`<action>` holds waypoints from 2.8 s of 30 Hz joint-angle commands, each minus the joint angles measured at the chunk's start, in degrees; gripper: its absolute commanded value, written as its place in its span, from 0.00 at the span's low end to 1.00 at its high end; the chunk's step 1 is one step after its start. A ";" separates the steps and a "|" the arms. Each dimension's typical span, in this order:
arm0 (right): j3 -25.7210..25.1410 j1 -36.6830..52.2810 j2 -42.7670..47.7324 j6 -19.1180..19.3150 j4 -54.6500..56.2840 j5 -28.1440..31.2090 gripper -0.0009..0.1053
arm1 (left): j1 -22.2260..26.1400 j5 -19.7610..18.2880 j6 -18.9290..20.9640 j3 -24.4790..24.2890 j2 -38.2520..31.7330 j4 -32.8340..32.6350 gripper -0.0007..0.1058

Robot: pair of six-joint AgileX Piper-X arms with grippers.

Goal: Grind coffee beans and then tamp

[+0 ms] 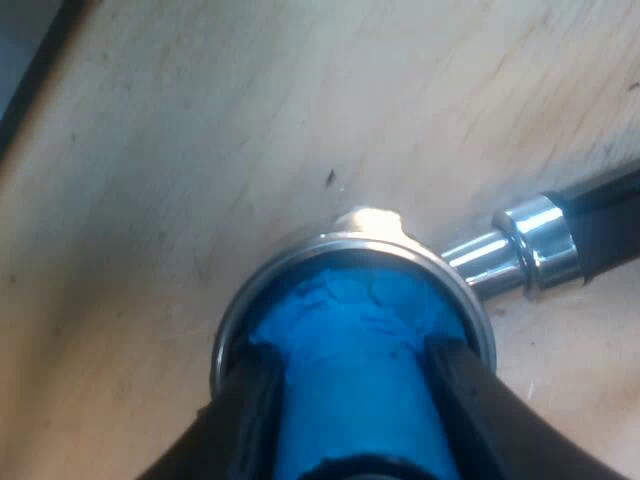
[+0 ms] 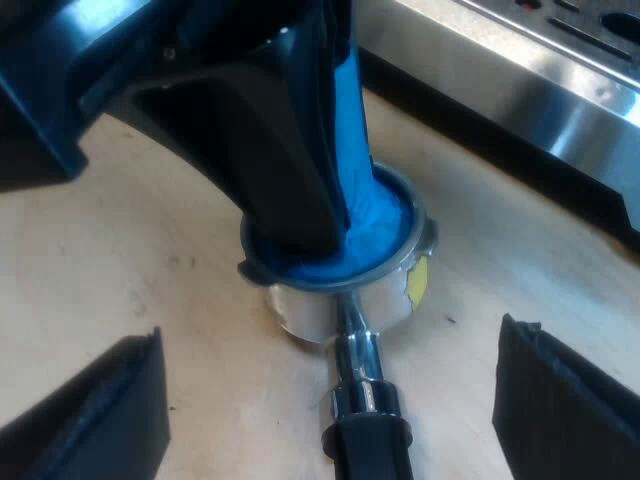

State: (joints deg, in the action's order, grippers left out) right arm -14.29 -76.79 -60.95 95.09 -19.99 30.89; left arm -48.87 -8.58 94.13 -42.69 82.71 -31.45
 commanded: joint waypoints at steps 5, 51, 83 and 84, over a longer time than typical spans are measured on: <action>0.17 -0.06 -0.17 -0.20 -0.42 0.12 0.67 | -0.28 0.65 0.46 1.51 1.36 -3.04 0.01; -12.40 -0.06 -0.29 3.24 12.67 -11.24 0.67 | 28.90 2.40 -1.34 6.87 -21.62 -18.45 0.01; -17.02 -0.06 -0.29 2.52 19.00 -13.82 0.67 | 34.41 2.38 -1.61 6.99 -10.99 -16.07 0.68; -17.02 -0.06 -0.29 2.37 19.00 -13.82 0.67 | 34.41 2.38 -1.61 6.74 -10.99 -16.47 0.68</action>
State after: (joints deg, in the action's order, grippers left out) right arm -30.91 -76.79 -61.15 97.49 -0.67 17.37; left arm -14.40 -6.26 92.62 -35.39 71.79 -47.64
